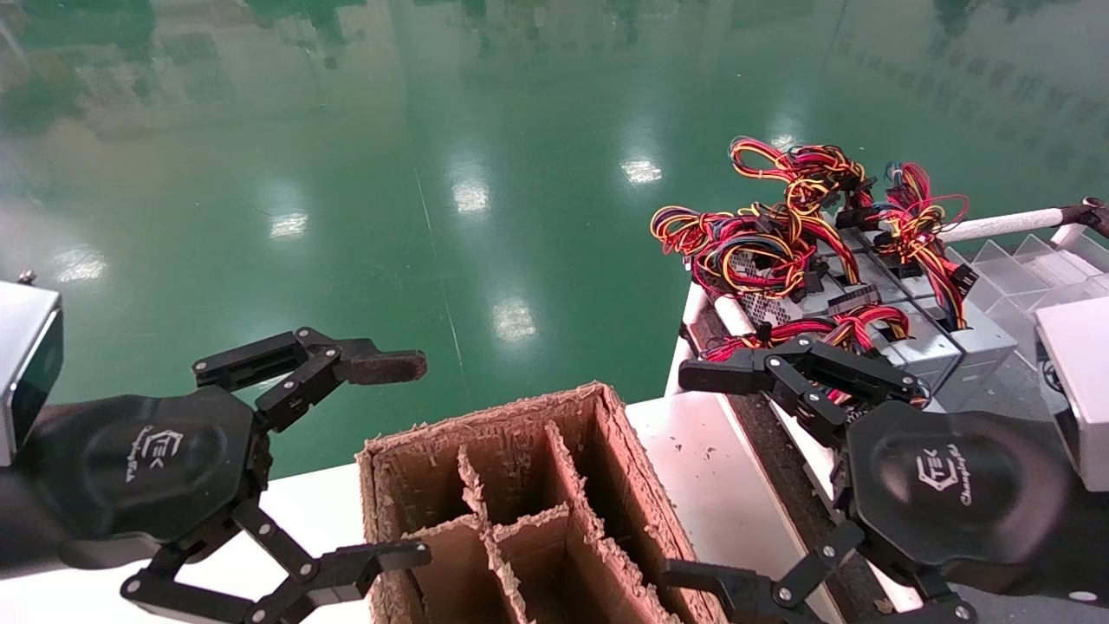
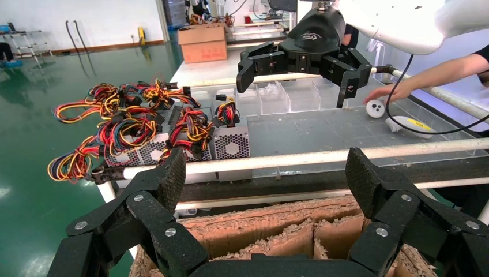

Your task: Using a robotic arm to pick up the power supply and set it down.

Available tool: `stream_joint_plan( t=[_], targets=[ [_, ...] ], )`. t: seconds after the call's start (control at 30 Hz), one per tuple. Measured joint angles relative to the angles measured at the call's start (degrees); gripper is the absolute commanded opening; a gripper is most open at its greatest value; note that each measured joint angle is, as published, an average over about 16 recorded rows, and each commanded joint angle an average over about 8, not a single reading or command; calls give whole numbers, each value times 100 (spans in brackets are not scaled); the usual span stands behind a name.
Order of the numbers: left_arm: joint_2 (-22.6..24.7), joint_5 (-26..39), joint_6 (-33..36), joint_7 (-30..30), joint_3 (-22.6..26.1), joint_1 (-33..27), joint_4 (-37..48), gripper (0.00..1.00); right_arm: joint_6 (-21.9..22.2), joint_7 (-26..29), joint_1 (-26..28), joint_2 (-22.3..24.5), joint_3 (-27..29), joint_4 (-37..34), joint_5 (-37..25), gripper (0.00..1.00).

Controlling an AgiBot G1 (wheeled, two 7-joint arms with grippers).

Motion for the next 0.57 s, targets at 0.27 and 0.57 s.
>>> stream_joint_plan(
  t=[0.27,0.57],
  targets=[
    [0,0,0,0,0,0,0,100,-2,-2,3,2,-4,-5,3,100],
    [0,0,0,0,0,0,0,100,-3,-2,4,3,-6,-7,5,100]
  ],
)
